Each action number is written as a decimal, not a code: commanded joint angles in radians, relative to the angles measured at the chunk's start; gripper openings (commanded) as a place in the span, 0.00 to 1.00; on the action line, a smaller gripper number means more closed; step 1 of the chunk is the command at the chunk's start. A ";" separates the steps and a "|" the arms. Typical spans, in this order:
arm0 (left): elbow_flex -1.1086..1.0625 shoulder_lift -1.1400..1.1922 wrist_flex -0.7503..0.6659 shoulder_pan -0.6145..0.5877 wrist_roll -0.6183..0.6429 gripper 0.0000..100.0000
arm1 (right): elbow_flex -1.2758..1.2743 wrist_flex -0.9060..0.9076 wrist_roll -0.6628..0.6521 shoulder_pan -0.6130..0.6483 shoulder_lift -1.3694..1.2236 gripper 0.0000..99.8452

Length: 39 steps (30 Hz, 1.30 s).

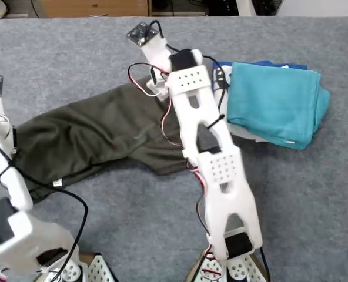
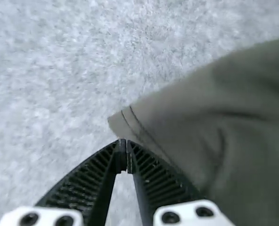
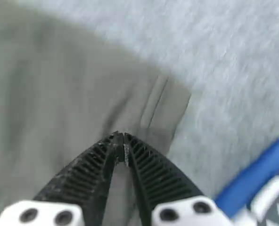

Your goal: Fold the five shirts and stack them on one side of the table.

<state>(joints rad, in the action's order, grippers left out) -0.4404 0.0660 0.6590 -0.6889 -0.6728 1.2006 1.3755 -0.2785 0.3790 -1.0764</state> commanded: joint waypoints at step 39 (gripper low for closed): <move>-0.457 -0.578 0.233 0.127 -0.195 0.02 | 0.213 0.417 -0.157 0.036 0.102 0.00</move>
<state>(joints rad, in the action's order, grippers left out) -0.8408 -0.4741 0.9291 -0.5416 -0.8830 1.5351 1.7699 -0.4411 0.4189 -1.1055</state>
